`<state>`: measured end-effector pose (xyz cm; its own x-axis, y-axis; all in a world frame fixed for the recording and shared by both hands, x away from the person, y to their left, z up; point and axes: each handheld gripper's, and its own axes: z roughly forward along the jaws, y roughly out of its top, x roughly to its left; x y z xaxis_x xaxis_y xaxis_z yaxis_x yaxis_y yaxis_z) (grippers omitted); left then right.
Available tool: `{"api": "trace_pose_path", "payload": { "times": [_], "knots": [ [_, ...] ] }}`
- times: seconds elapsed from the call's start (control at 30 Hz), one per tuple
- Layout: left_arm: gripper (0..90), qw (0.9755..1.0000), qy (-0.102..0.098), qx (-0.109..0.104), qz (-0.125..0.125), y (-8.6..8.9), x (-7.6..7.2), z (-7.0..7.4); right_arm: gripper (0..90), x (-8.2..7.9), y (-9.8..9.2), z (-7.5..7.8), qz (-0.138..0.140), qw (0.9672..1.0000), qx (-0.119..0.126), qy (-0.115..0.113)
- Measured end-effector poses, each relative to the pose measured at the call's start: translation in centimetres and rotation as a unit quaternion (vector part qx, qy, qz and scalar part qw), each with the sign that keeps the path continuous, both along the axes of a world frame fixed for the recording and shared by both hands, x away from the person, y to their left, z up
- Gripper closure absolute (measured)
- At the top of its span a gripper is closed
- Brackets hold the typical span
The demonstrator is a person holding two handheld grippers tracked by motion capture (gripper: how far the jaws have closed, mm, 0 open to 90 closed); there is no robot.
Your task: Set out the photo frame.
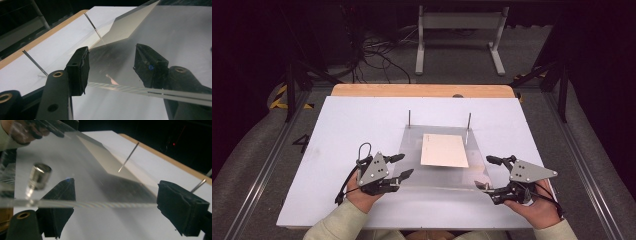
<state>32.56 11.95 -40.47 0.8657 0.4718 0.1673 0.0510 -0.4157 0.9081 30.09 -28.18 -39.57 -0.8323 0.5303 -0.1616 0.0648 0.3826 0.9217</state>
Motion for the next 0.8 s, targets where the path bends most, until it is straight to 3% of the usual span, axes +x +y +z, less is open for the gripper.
{"api": "trace_pose_path", "payload": {
  "times": [0.17, 0.3, 0.33, 0.4, 0.6, 0.8],
  "knots": [
    [45.2, 1.0000, 0.003, -0.003, 0.001, 0.0, 0.0, 0.0, 25.6, 0.1, 0.6, 0.0, 0.012, 0.9996, 0.003, -0.024],
    [45.3, 0.9999, 0.004, -0.012, -0.001, 0.0, 0.1, 0.1, 49.3, 0.1, 0.6, 0.0, 0.024, 0.9993, 0.000, -0.030],
    [45.4, 0.9999, 0.005, -0.012, -0.002, 0.1, 0.1, 0.1, 51.2, 0.0, 0.6, 0.0, 0.025, 0.9991, 0.000, -0.034],
    [45.5, 0.9998, 0.008, -0.017, -0.001, 0.1, 0.1, 0.2, 52.9, 0.0, 0.7, 0.1, 0.022, 0.9988, 0.003, -0.044],
    [46.1, 0.9996, 0.012, -0.023, -0.010, 0.0, 0.0, 0.5, 54.5, -0.1, 0.9, 0.3, 0.019, 0.9989, 0.004, -0.042],
    [47.6, 0.9991, 0.022, -0.029, -0.021, 0.3, -0.7, 1.3, 54.4, -0.4, 0.7, 0.9, 0.050, 0.9979, 0.035, -0.021]
  ]
}}
